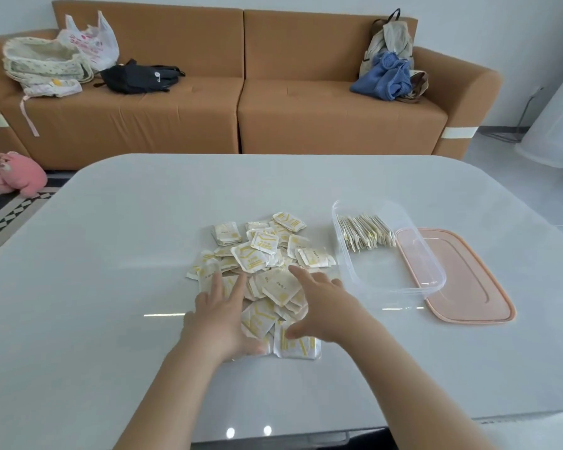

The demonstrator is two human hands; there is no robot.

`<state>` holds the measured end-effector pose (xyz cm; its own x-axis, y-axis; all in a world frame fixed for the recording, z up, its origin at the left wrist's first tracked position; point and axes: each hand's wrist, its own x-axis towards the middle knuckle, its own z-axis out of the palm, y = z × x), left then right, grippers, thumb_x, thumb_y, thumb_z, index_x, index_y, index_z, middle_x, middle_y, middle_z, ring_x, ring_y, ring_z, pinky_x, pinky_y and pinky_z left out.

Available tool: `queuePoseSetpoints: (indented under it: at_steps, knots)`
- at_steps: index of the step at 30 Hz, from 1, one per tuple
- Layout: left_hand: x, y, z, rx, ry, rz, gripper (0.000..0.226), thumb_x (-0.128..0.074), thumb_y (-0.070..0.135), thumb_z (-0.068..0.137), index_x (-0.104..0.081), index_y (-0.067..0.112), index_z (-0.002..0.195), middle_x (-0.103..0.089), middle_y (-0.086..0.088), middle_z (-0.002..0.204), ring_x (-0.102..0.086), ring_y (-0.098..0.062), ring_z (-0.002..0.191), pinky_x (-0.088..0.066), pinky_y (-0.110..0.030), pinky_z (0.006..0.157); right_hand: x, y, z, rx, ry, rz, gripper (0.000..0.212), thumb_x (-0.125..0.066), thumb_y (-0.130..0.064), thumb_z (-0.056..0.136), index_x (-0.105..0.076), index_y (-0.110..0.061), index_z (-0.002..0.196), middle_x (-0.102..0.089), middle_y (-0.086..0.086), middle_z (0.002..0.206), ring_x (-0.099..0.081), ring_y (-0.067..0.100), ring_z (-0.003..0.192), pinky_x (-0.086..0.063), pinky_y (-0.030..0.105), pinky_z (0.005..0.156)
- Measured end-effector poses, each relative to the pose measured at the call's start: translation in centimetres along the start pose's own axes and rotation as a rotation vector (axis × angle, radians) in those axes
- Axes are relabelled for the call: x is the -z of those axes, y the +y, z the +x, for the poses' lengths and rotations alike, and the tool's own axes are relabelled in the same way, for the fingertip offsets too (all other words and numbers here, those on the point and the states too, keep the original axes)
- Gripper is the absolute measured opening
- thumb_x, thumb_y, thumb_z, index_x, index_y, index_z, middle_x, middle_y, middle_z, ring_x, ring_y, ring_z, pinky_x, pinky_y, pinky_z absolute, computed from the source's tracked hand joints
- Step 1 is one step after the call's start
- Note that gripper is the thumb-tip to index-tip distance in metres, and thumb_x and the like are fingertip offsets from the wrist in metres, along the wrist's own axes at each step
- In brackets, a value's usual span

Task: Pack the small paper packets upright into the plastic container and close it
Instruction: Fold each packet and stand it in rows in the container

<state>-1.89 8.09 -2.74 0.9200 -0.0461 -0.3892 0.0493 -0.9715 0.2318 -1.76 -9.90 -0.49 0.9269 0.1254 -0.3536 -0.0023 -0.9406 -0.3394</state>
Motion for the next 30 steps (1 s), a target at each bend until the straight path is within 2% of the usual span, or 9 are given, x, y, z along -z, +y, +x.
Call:
queuePoseSetpoints:
  at_steps: [4, 8, 11, 15, 17, 19, 22, 24, 30]
  knots:
    - [-0.4, 1.3, 1.1, -0.026, 0.221, -0.013, 0.088, -0.068, 0.052, 0.074, -0.017, 0.045, 0.145, -0.017, -0.003, 0.153, -0.029, -0.031, 0.131, -0.038, -0.042, 0.098, -1.8, -0.5, 1.8, -0.005, 0.170, -0.057, 0.073, -0.065, -0.046, 0.082, -0.025, -0.044, 0.144, -0.031, -0.001, 0.147, -0.031, 0.027, 0.130, -0.037, 0.037, 0.098]
    - [-0.6, 1.6, 2.5, -0.076, 0.408, -0.239, 0.043, -0.066, 0.031, 0.085, -0.055, 0.034, 0.127, -0.046, 0.005, 0.126, -0.048, -0.021, 0.114, -0.047, -0.036, 0.083, -2.3, -0.7, 3.1, -0.002, 0.427, 0.123, 0.030, -0.055, -0.027, 0.093, -0.057, -0.029, 0.123, -0.056, 0.001, 0.119, -0.046, 0.027, 0.114, -0.041, 0.031, 0.078]
    - [0.0, 1.7, 2.7, -0.127, 0.563, -0.273, 0.014, -0.060, 0.026, 0.089, -0.068, 0.025, 0.101, -0.059, 0.002, 0.101, -0.056, -0.023, 0.097, -0.047, -0.036, 0.072, -1.3, -0.5, 2.9, 0.002, 0.539, 0.233, 0.014, -0.052, -0.017, 0.092, -0.062, -0.017, 0.101, -0.065, 0.005, 0.096, -0.057, 0.030, 0.095, -0.035, 0.032, 0.063]
    - [1.1, 2.0, 2.4, -0.142, 0.746, -0.367, 0.020, -0.059, 0.024, 0.090, -0.061, 0.010, 0.076, -0.058, -0.001, 0.076, -0.054, -0.027, 0.076, -0.046, -0.038, 0.061, 0.7, -0.5, 2.3, 0.030, 0.575, 0.703, 0.013, -0.056, -0.020, 0.092, -0.066, -0.027, 0.096, -0.068, 0.005, 0.080, -0.065, 0.027, 0.077, -0.054, 0.040, 0.072]
    - [1.9, 2.3, 2.1, -0.128, 0.802, -0.536, 0.026, -0.060, 0.026, 0.089, -0.058, 0.006, 0.073, -0.056, -0.002, 0.070, -0.047, -0.024, 0.065, -0.040, -0.035, 0.057, 1.6, -0.9, 1.8, -0.008, 0.502, 1.076, 0.011, -0.056, -0.021, 0.093, -0.066, -0.016, 0.095, -0.066, 0.010, 0.084, -0.067, 0.018, 0.065, -0.059, 0.049, 0.076]
    - [2.3, 2.8, 1.6, -0.072, 0.742, -0.771, 0.032, -0.063, 0.025, 0.086, -0.049, 0.005, 0.065, -0.048, 0.001, 0.057, -0.039, -0.022, 0.057, -0.033, -0.032, 0.053, 2.5, -1.1, 1.3, -0.022, 0.350, 1.444, 0.018, -0.055, -0.018, 0.096, -0.063, -0.004, 0.103, -0.065, 0.014, 0.095, -0.067, 0.019, 0.071, -0.060, 0.042, 0.076]
    - [2.4, 3.2, 1.2, -0.048, 0.557, -1.060, 0.032, -0.065, 0.031, 0.083, -0.058, 0.002, 0.071, -0.062, -0.006, 0.061, -0.062, -0.023, 0.062, -0.052, -0.037, 0.066, 3.1, -1.0, 0.7, -0.009, 0.174, 1.650, 0.022, -0.055, -0.016, 0.096, -0.063, 0.000, 0.108, -0.069, 0.016, 0.098, -0.067, 0.026, 0.084, -0.060, 0.035, 0.071]
    - [2.2, 3.6, 1.2, -0.063, 0.472, -1.141, 0.033, -0.065, 0.030, 0.085, -0.064, -0.003, 0.086, -0.072, -0.012, 0.075, -0.072, -0.016, 0.069, -0.058, -0.043, 0.076, 3.2, -0.8, 0.5, -0.016, 0.147, 1.612, 0.023, -0.056, -0.018, 0.095, -0.063, -0.001, 0.108, -0.070, 0.014, 0.095, -0.068, 0.025, 0.083, -0.060, 0.034, 0.067]
    - [2.2, 4.2, 0.8, -0.174, 0.427, -1.180, 0.015, -0.060, 0.019, 0.093, -0.071, 0.014, 0.085, -0.075, -0.005, 0.071, -0.069, -0.005, 0.064, -0.051, -0.013, 0.061, 3.1, -0.2, 0.7, -0.035, 0.186, 1.347, 0.010, -0.057, -0.018, 0.093, -0.065, -0.013, 0.095, -0.070, 0.004, 0.083, -0.067, 0.016, 0.068, -0.059, 0.030, 0.061]
